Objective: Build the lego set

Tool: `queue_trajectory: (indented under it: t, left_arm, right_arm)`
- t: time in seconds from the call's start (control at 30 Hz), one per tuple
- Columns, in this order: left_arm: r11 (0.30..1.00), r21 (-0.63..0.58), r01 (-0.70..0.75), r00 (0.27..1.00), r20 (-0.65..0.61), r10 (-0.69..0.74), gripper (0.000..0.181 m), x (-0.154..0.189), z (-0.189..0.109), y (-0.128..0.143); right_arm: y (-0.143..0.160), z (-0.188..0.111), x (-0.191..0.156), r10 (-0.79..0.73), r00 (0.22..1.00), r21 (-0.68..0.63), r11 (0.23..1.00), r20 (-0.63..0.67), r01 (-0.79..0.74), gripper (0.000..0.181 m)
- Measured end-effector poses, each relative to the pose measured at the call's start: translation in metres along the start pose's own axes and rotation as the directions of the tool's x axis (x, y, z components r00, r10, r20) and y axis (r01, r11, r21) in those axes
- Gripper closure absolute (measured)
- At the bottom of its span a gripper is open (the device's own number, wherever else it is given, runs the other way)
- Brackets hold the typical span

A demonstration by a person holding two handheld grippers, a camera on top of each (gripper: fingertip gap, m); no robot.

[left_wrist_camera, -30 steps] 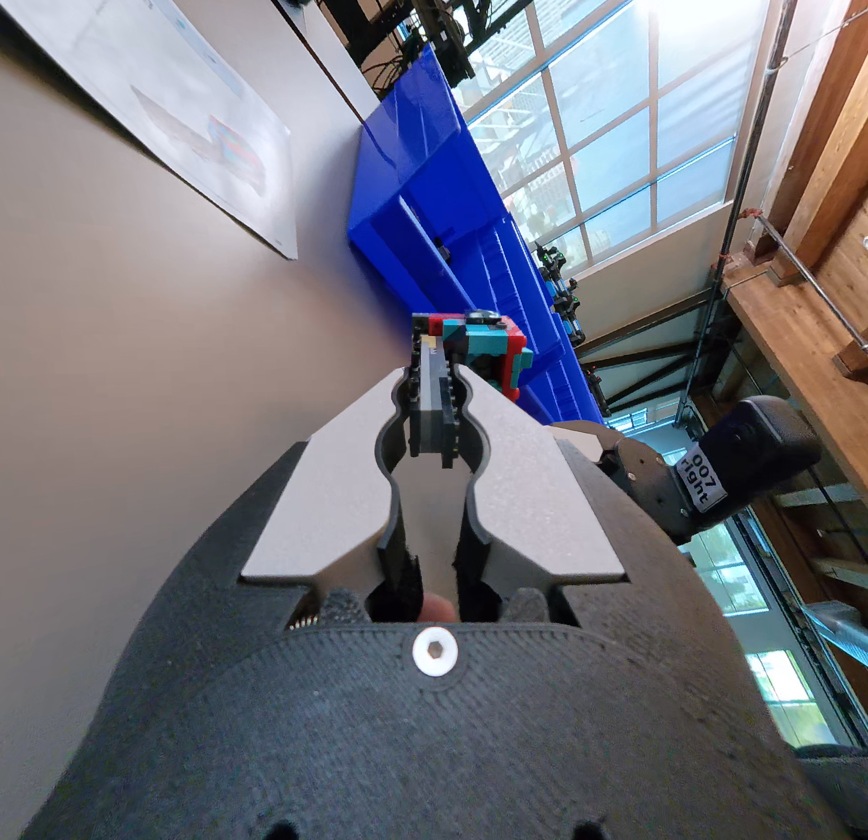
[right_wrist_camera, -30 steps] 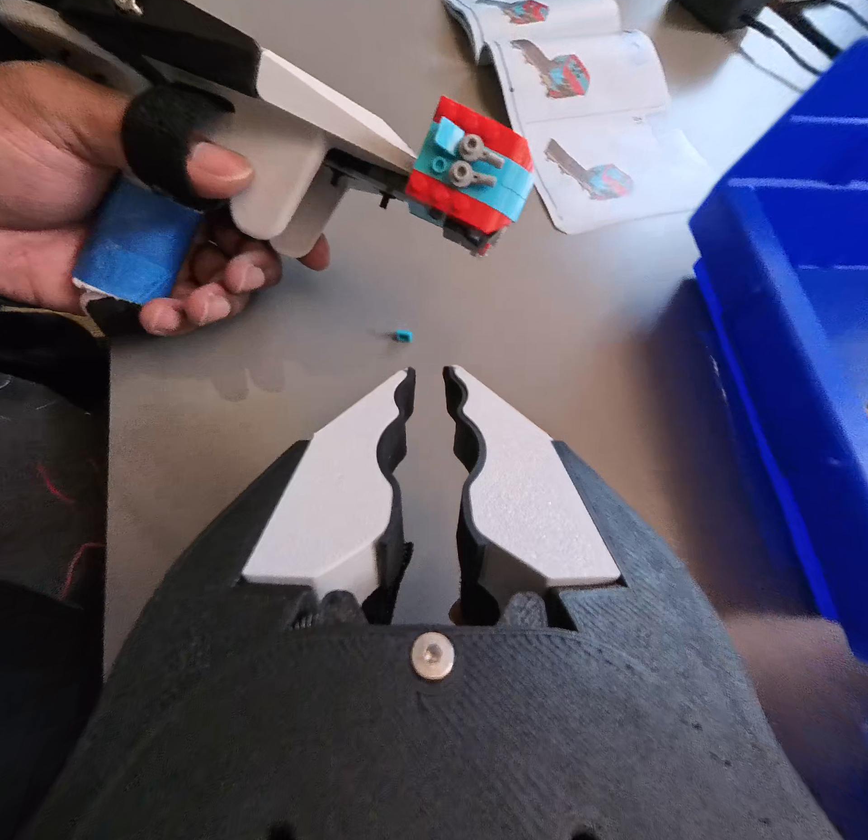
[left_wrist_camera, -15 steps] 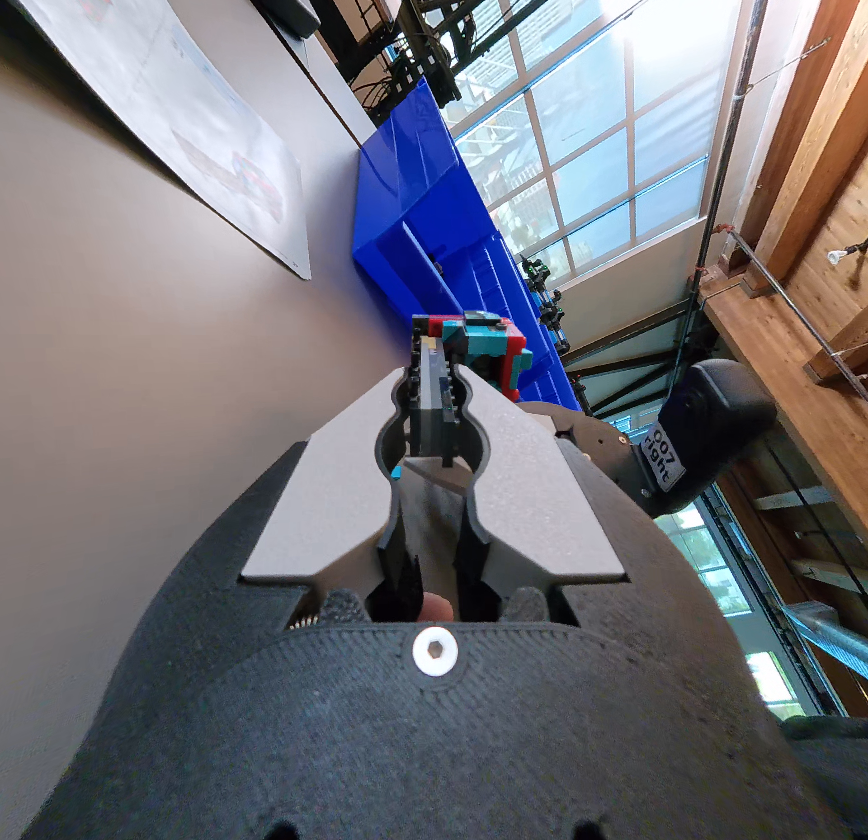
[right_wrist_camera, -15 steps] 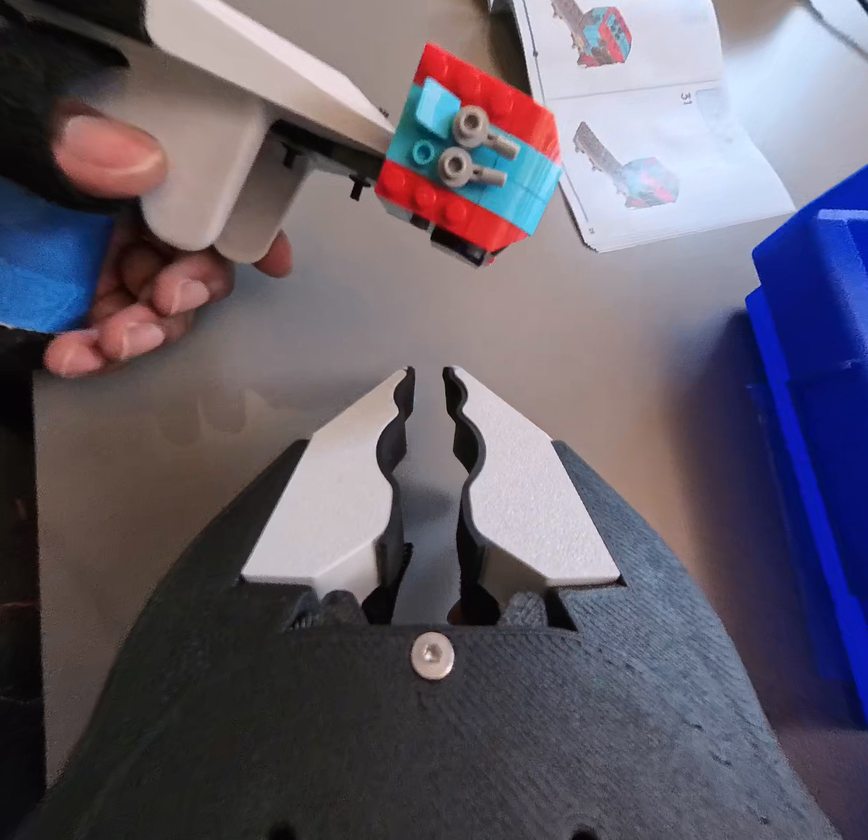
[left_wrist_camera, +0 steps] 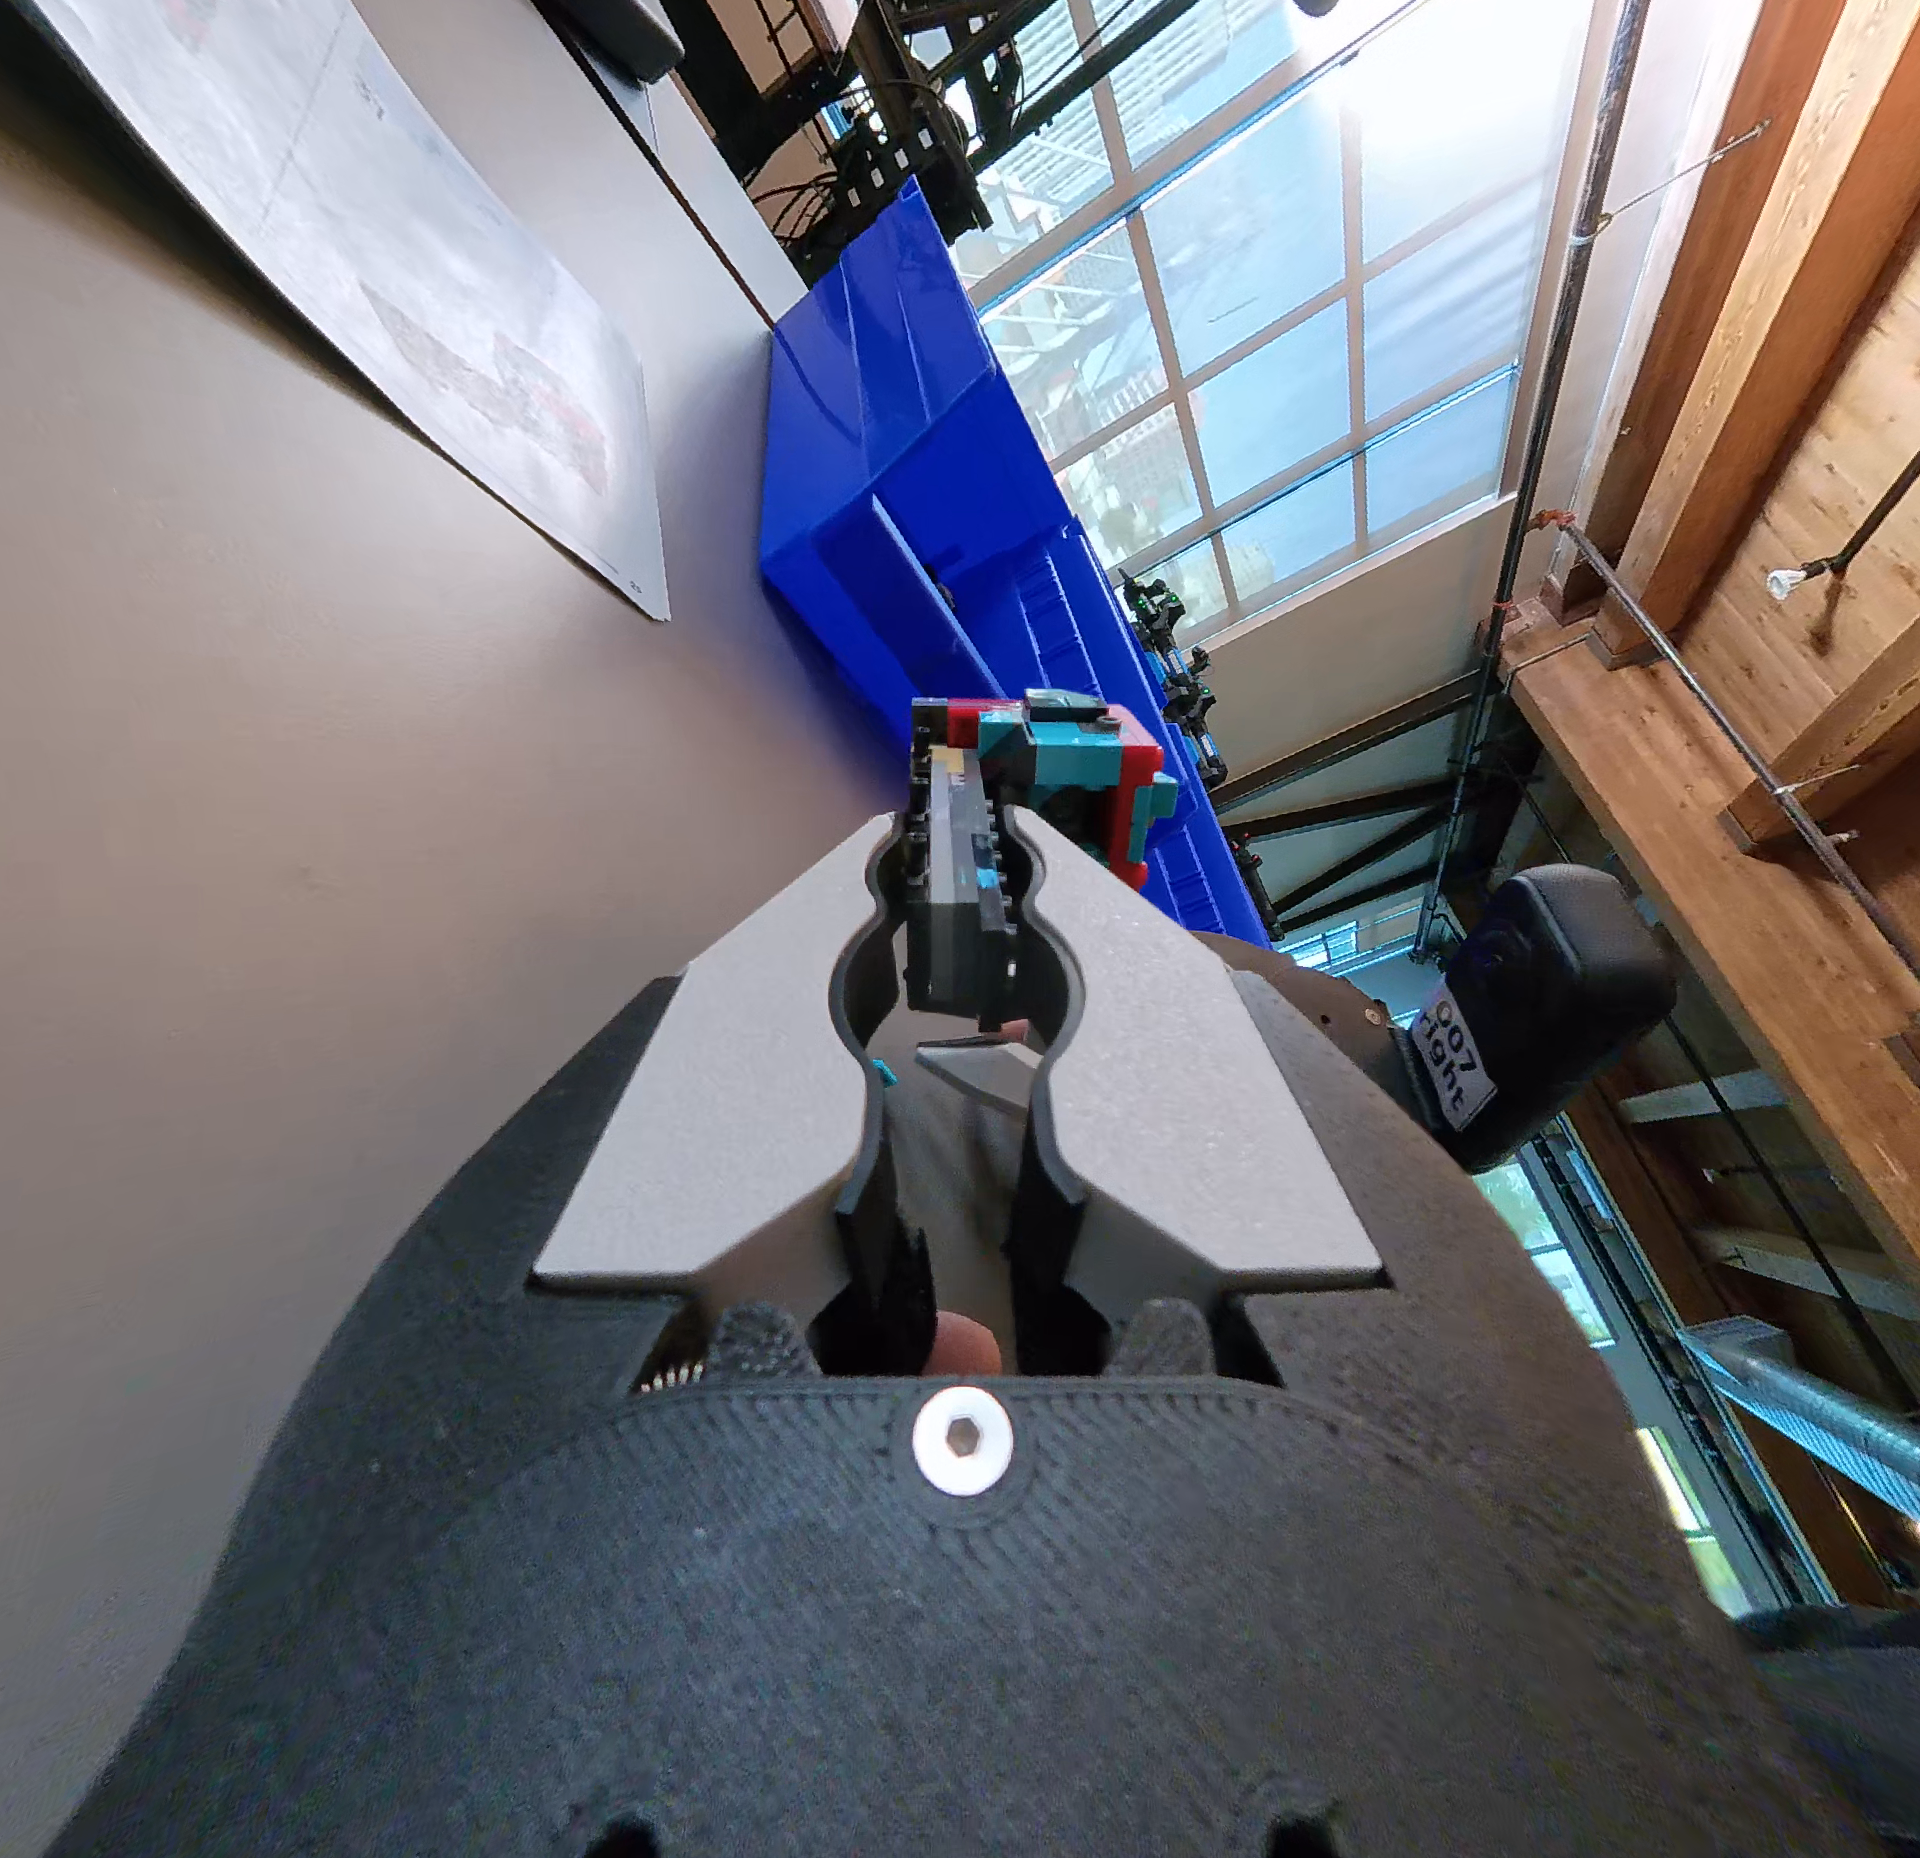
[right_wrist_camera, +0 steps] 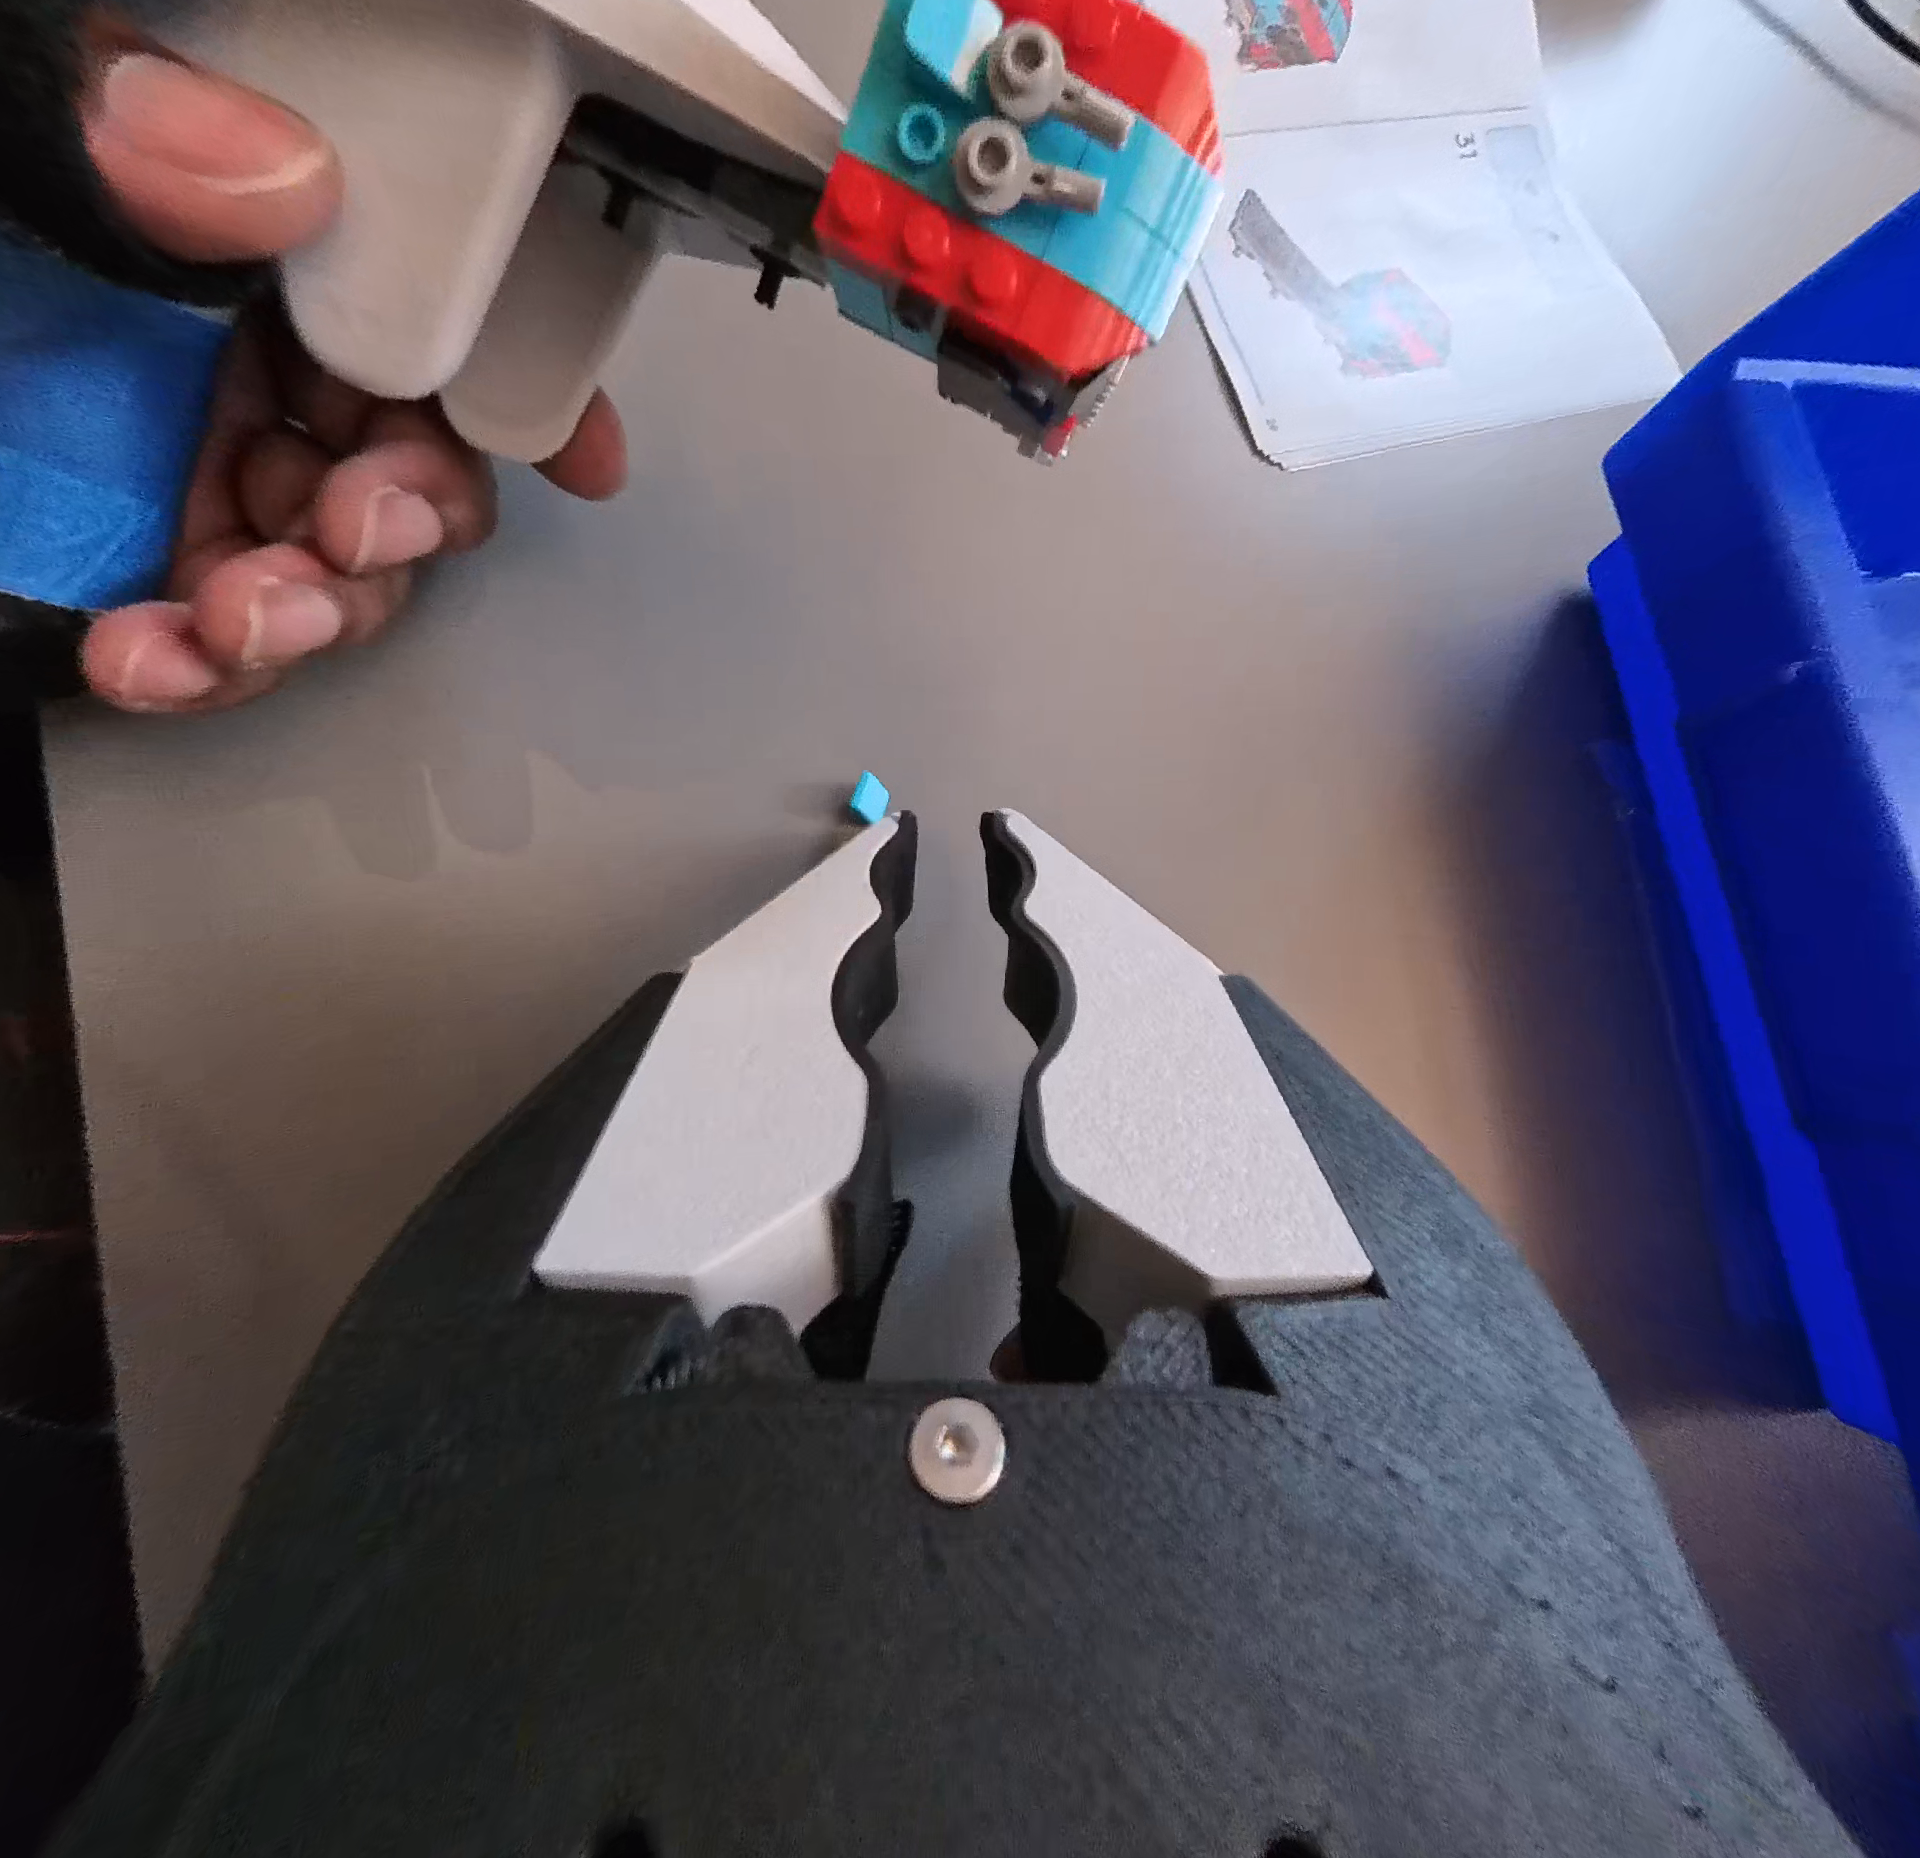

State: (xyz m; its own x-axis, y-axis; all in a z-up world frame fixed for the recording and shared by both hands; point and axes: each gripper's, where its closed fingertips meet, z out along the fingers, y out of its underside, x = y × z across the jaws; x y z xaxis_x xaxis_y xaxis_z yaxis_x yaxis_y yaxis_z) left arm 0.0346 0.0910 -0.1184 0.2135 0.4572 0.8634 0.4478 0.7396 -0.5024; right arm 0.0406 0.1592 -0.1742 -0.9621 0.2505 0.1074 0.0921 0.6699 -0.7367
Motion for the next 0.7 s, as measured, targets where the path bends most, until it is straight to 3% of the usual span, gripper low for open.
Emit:
queue_trajectory:
  t: [0.47,0.7]
  left_arm:
    - [1.000,0.006,0.003,1.000,-0.013,-0.003,0.167,0.001,-0.002,-0.001]
    - [1.000,0.010,0.013,1.000,-0.024,-0.013,0.166,0.002,-0.003,-0.002]
  right_arm:
    - [-0.007,0.010,-0.017,-0.072,0.997,-0.019,0.997,-0.010,0.072,0.167]
    - [-0.016,0.006,-0.018,-0.124,0.992,0.044,0.991,-0.023,0.125,0.168]
